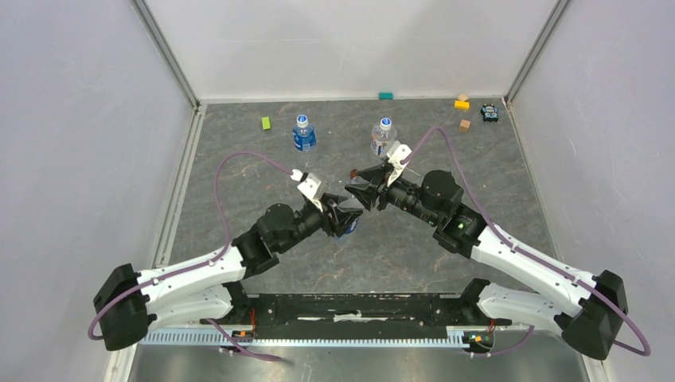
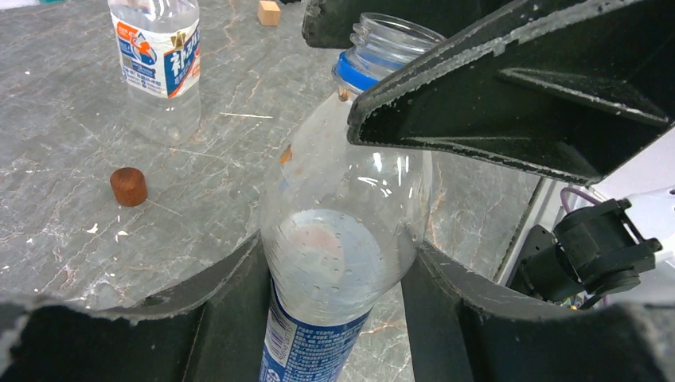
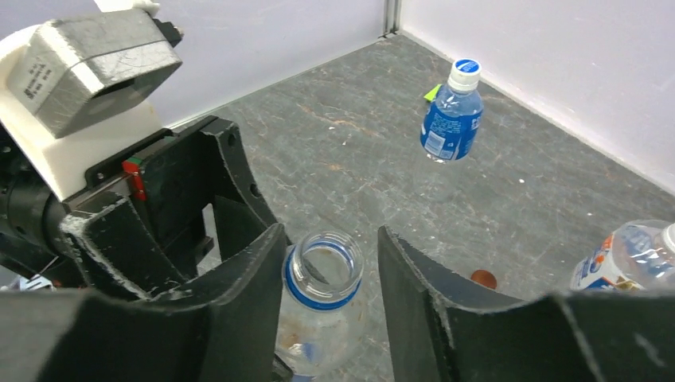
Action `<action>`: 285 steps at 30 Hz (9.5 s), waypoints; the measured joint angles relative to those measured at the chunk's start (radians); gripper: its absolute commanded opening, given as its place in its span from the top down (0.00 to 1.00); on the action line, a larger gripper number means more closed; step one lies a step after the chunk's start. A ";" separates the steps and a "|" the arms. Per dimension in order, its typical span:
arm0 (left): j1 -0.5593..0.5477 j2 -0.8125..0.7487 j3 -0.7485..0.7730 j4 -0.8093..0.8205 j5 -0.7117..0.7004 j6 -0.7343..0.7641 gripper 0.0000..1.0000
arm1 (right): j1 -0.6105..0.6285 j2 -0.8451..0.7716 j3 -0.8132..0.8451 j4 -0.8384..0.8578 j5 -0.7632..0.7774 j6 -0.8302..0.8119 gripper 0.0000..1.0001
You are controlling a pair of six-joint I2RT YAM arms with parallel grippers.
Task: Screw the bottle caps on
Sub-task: Place the plastic bottle at the center of the board, then pick up the bottle cap from the center of the board.
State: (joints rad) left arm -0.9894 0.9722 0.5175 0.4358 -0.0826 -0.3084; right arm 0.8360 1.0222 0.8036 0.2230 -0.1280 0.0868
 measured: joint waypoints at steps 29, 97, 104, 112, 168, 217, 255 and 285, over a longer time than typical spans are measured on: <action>0.004 0.030 -0.053 0.118 0.043 0.177 0.05 | -0.014 -0.033 -0.007 0.061 -0.005 0.093 1.00; 0.203 -0.462 0.127 -0.637 -0.381 0.212 0.55 | -0.060 0.330 0.059 -0.489 -0.159 -0.116 0.28; 0.203 -0.550 0.121 -0.668 -0.406 0.246 0.55 | -0.013 0.442 0.058 -0.343 -0.202 -0.068 0.39; 0.203 -0.578 0.093 -0.675 -0.419 0.253 0.55 | 0.000 0.514 0.016 -0.151 -0.293 0.016 0.55; 0.203 0.530 0.374 -0.989 -0.147 -0.008 0.42 | -0.214 0.299 -0.278 0.010 -0.269 0.008 0.66; -0.040 0.752 0.606 -1.031 -0.152 -0.114 0.59 | -0.328 -0.139 -0.293 -0.413 -0.023 -0.193 0.47; 0.030 0.439 0.609 -0.933 -0.032 -0.118 0.97 | -0.330 -0.144 -0.272 -0.406 -0.192 -0.155 0.02; 0.283 0.141 0.213 0.042 0.623 -0.849 0.98 | -0.330 -0.189 -0.292 0.372 -0.744 -0.088 0.18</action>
State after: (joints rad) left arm -0.7063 1.1130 0.7303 0.4774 0.5400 -1.1576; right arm 0.5056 0.8330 0.5114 0.5953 -0.8722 -0.0013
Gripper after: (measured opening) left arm 0.043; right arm 0.817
